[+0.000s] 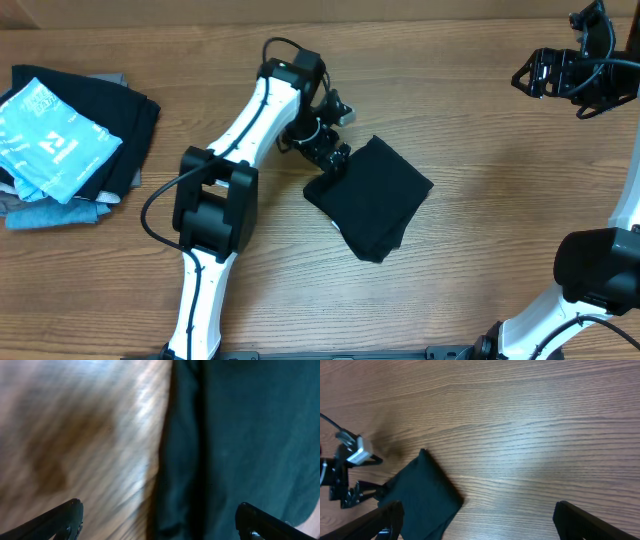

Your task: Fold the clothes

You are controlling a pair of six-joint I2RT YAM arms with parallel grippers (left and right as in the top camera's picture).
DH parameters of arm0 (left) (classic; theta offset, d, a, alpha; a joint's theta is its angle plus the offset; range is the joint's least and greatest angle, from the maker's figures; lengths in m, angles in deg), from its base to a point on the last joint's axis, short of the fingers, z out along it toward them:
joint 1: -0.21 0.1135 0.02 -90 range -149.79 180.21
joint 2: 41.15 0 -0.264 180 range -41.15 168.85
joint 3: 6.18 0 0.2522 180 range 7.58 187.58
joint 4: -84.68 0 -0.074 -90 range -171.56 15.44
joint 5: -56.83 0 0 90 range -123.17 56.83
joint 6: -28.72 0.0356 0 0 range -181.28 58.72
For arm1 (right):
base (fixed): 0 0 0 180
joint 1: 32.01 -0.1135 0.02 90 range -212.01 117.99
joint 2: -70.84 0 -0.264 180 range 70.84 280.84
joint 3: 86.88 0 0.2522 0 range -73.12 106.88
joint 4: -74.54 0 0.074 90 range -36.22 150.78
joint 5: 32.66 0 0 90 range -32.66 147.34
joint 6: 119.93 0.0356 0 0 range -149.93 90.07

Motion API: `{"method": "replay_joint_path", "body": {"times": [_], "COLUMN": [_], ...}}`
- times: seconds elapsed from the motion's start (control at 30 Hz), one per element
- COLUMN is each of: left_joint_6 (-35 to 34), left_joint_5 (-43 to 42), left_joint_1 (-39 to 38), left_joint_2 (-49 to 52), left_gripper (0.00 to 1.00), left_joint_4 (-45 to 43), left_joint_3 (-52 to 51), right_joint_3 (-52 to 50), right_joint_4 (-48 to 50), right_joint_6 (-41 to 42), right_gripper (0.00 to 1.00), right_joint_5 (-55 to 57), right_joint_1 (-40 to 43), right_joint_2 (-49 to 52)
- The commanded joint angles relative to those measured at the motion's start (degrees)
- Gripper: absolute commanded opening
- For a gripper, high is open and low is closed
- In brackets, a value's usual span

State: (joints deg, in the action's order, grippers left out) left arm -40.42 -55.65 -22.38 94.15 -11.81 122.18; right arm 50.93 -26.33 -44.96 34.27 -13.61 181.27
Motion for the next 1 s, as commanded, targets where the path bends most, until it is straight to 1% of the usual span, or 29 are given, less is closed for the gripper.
{"method": "replay_joint_path", "body": {"times": [0.0,0.13,0.2,0.7,0.83,0.97], "left_joint_6": [5.7,10.2,10.5,10.4,8.7,8.7], "left_joint_5": [-5.0,-10.7,-11.9,-11.5,-11.5,-11.5], "left_joint_1": [-1.6,-1.4,-1.3,-3.3,-3.3,-3.5], "left_joint_2": [0.3,0.3,0.3,0.3,0.3,0.3], "left_gripper": [1.00,1.00,1.00,1.00,1.00,1.00], "left_joint_4": [0.6,2.3,2.2,2.7,2.8,2.5], "left_joint_3": [-0.1,-0.1,-0.1,-0.1,-0.1,-0.1], "right_joint_3": [0.1,0.1,0.1,0.1,0.1,0.1], "right_joint_4": [0.1,0.1,0.1,0.1,0.1,0.1], "right_joint_6": [0.3,0.3,0.3,0.3,0.3,0.3], "right_gripper": [1.00,1.00,1.00,1.00,1.00,1.00], "right_joint_5": [0.1,0.1,0.1,0.1,0.1,0.1], "right_joint_1": [0.1,0.1,0.0,0.0,0.1,0.1], "right_joint_2": [-0.1,-0.1,-0.1,-0.1,-0.1,-0.1]}}
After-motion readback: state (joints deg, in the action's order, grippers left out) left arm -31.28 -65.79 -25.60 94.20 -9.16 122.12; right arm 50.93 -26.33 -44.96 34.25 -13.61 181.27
